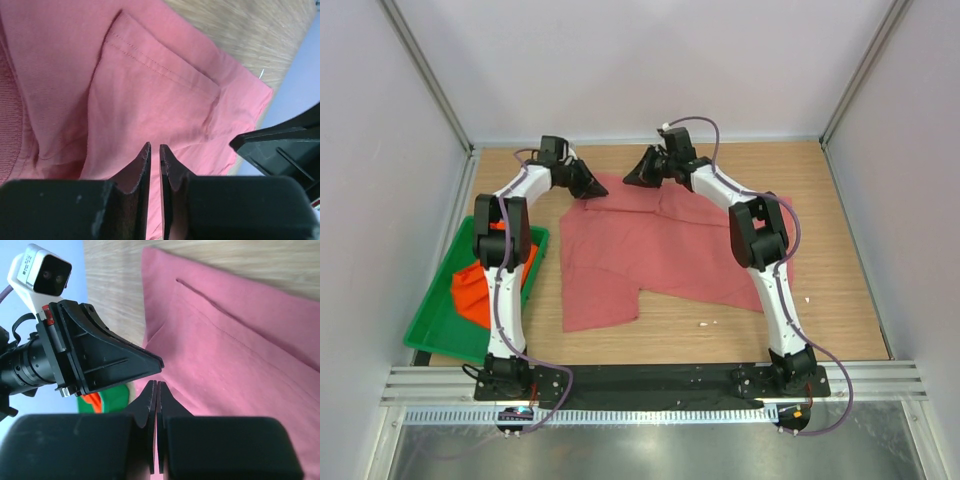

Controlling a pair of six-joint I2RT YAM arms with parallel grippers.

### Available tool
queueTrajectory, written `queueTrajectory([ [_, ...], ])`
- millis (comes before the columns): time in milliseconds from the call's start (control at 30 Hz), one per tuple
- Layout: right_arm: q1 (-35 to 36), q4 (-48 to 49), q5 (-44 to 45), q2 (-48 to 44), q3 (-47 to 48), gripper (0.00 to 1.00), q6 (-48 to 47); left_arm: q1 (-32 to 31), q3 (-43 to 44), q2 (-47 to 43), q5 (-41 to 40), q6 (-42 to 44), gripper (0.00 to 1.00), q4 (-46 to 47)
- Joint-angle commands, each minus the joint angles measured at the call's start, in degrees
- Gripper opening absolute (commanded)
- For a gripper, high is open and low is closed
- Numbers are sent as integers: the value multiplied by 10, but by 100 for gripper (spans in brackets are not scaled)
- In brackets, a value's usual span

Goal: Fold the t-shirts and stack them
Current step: Fold the tshirt

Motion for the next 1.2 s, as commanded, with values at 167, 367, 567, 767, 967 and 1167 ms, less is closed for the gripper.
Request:
queueTrajectory([
  [167,-1,111,-93,36,-53,1,94,10,-31,-14,-13,28,12,2],
  [367,-6,111,-99,35,-105,1,80,20,-36,-3,-33,49,11,-39],
  [567,-17,103,-92,35,-121,1,58,21,-48,-18,-67,78,14,-65],
  [767,-21,63,-84,15,-91,9,30,21,-8,-26,-87,101,21,-108],
  [967,-38,-127,-2,-36,1,35,-52,11,21,-67,-126,114,45,-124],
  [1167,-71,-281,138,-138,-45,58,-151,-25,7,-82,-154,126,46,-125],
])
